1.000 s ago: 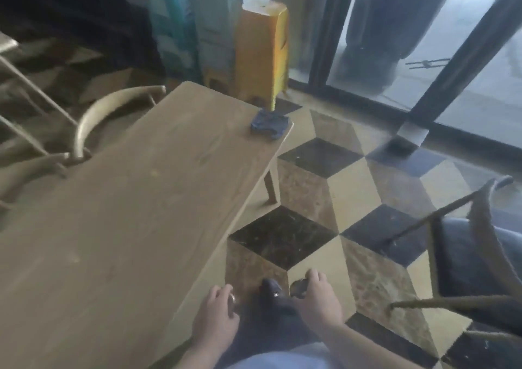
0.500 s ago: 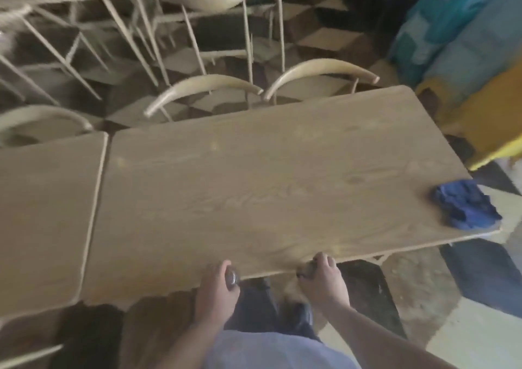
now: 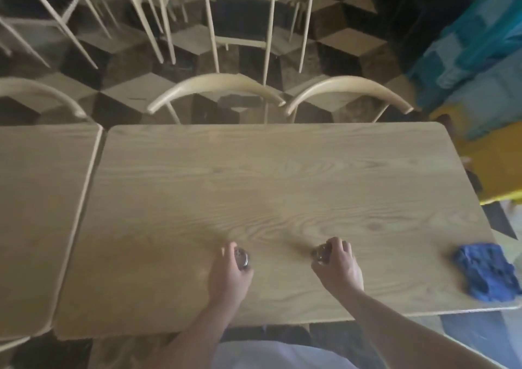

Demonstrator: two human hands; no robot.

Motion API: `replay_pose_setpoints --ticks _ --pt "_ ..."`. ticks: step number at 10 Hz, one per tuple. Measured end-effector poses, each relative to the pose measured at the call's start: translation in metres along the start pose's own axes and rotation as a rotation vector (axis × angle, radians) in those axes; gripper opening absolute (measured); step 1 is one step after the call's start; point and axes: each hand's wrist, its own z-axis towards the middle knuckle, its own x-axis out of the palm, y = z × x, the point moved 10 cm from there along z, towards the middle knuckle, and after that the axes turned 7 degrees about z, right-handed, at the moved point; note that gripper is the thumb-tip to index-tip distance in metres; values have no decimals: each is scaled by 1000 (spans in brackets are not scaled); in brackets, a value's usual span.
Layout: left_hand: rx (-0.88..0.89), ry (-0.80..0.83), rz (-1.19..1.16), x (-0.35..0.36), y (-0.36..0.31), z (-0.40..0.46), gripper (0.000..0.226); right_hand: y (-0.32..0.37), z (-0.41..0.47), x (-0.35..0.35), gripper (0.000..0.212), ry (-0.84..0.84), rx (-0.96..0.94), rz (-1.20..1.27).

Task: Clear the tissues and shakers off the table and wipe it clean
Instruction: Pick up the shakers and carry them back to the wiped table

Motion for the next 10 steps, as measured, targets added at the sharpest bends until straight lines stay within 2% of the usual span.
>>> replay_pose_setpoints --ticks 2,5,7,9,10 --pt "5 34 -59 10 -38 39 43 20 50 -20 43 -23 -19 56" --pt "92 -5 -59 15 -85 76 46 45 88 -33 40 -48 -70 71" --pt "114 3 -35 24 -89 82 52 48 94 -27 44 1 -91 40" --pt "37 -11 -51 27 -78 78 50 40 94 -18 49 21 -11 73" --pt "31 6 -19 29 -76 79 66 39 92 -22 68 6 -11 88"
